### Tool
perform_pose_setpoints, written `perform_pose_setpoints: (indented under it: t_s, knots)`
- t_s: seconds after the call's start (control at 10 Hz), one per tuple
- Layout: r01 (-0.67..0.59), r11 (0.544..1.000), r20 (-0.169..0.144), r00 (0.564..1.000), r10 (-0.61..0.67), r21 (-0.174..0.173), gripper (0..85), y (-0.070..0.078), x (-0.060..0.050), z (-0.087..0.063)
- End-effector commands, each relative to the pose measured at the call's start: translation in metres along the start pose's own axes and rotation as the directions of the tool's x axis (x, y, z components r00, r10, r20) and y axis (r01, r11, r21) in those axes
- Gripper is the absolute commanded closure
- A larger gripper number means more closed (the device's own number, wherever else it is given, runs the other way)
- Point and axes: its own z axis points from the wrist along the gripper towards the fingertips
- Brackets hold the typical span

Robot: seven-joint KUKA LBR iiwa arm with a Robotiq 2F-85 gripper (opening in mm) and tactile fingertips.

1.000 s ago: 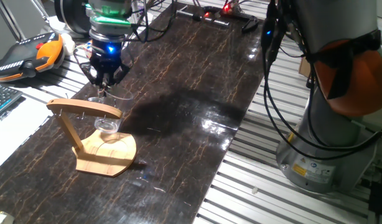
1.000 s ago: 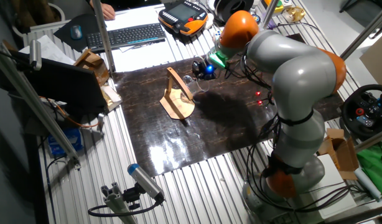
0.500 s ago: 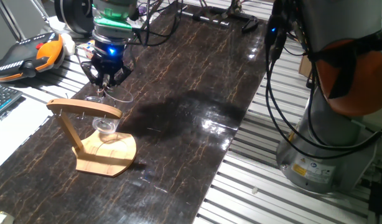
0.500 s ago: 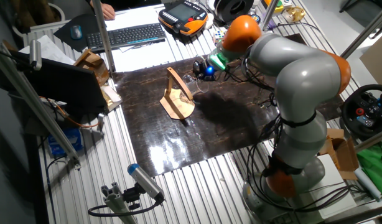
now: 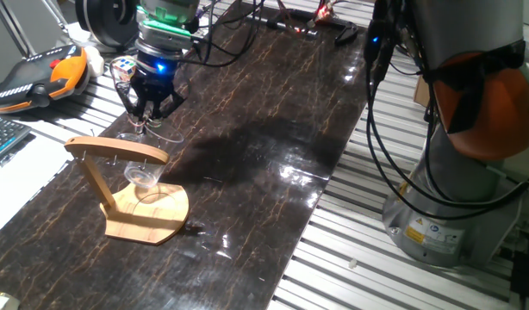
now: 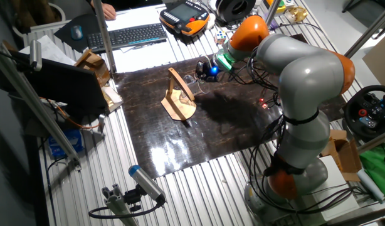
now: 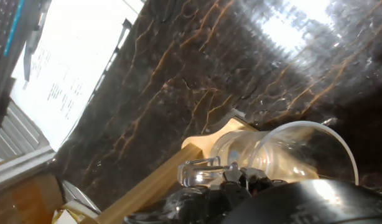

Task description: Put the cup on the cup rack

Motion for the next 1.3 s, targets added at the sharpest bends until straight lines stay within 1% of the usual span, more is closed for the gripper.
perform_pose_setpoints:
  t_s: [0.0,0.2,0.3,0.4,0.5,0.6,0.7,0.8,0.9,1.0,1.2]
  knots:
    - [0.0,1.0,0.002,1.0,0.0,-0.002,84.0,0.0,0.0,0.0001]
    - [-0.001,1.0,-0.01,1.0,0.001,0.001,84.0,0.0,0.0,0.0001]
    - [-0.003,1.0,-0.011,1.0,0.003,0.002,84.0,0.0,0.0,0.0001]
    - [-0.01,1.0,-0.01,1.0,0.01,0.002,84.0,0.0,0.0,0.0001]
    - [-0.014,1.0,-0.002,1.0,0.014,-0.003,84.0,0.0,0.0,0.0001]
    - [-0.02,1.0,0.018,1.0,0.02,-0.003,84.0,0.0,0.0,0.0001]
    - [-0.02,1.0,0.066,0.998,0.019,0.018,84.0,0.0,0.0,0.0001]
    - [-0.044,0.999,0.105,0.994,0.041,0.021,84.0,0.0,0.0,0.0001]
    - [-0.05,0.999,0.145,0.988,0.048,0.016,84.0,0.0,0.0,0.0001]
    - [-0.054,0.999,0.161,0.985,0.055,-0.009,84.0,0.0,0.0,0.0001]
    - [-0.08,0.995,0.174,0.981,0.089,-0.059,84.0,0.0,0.0,0.0001]
